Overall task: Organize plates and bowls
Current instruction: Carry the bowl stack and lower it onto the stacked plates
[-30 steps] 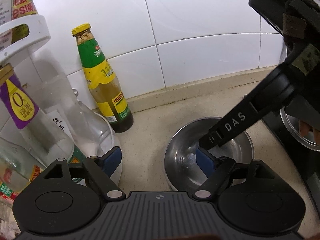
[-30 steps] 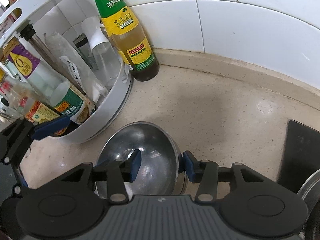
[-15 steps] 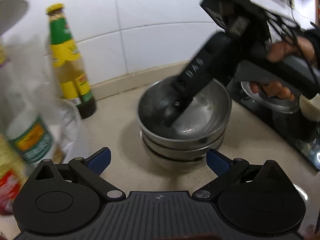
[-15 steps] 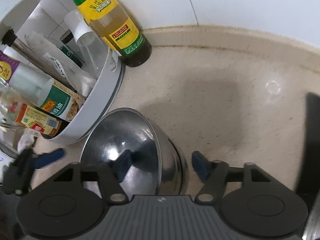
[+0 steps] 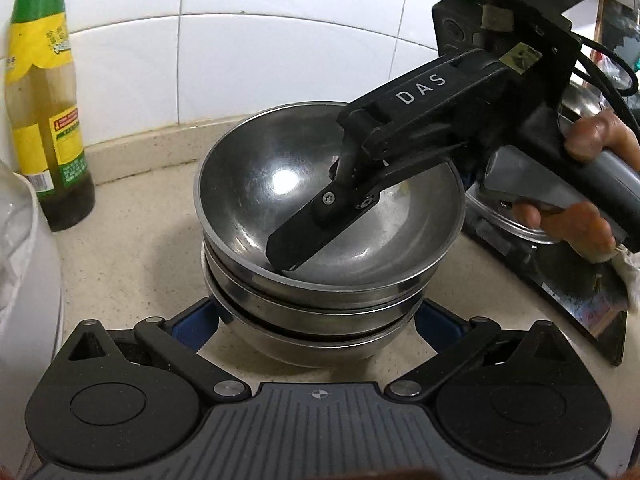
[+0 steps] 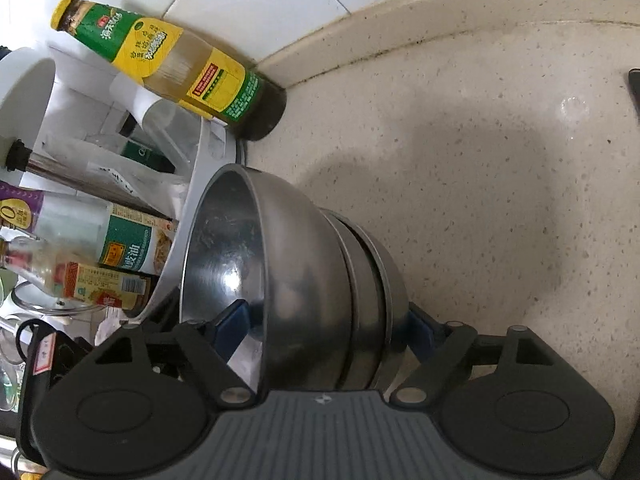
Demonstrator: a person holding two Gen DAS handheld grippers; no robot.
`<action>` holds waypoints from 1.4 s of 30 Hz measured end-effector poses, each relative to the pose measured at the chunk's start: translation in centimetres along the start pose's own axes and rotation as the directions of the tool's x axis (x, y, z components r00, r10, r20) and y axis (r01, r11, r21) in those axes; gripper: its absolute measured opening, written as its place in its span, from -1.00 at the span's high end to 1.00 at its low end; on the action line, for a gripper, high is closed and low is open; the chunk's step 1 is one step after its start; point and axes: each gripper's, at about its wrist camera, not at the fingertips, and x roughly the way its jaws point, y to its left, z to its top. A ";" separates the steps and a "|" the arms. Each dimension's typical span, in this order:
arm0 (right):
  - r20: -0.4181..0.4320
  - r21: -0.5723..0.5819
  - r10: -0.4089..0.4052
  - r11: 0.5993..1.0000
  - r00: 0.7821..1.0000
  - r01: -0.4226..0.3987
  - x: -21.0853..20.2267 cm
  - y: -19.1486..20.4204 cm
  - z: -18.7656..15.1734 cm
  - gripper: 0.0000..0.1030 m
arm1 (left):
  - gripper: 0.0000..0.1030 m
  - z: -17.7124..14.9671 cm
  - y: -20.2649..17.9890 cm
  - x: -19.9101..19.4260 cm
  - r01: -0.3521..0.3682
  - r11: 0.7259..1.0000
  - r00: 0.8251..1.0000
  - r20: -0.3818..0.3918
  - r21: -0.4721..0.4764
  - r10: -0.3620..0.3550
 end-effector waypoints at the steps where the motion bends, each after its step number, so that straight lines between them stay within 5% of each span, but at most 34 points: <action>1: 0.003 0.004 0.001 1.000 1.000 -0.001 0.0 0.0 0.0 -0.52 | -1.00 0.0 -0.1 0.0 -0.002 1.000 1.000 0.003 -0.002 0.002; 10: 0.028 -0.083 0.080 0.994 0.996 -0.078 -2.7 2.9 -1.1 -0.50 | -1.00 0.6 -3.2 -6.2 -0.104 0.995 0.992 0.074 0.003 0.104; 19: -0.051 -0.192 0.128 0.972 0.990 -0.136 -6.7 7.0 -8.4 -0.50 | -1.00 -3.0 -9.7 -12.2 -0.158 0.986 0.986 0.050 -0.053 0.160; 31: -0.033 -0.123 0.023 0.992 0.999 -0.027 -5.6 5.9 -17.6 -0.44 | -0.99 -8.0 -13.5 -13.8 -0.157 0.985 0.987 -0.026 0.065 0.159; 37: 0.104 -0.058 -0.006 0.998 0.995 0.012 -8.6 5.9 -19.7 -0.45 | -1.00 -8.2 -13.7 -16.4 -0.258 0.965 0.965 -0.046 0.039 0.260; 42: 0.275 -0.104 -0.042 0.992 0.960 0.074 -11.9 8.7 -23.0 -0.47 | -1.00 -7.8 -12.7 -19.7 -0.377 0.923 0.926 -0.053 -0.071 0.374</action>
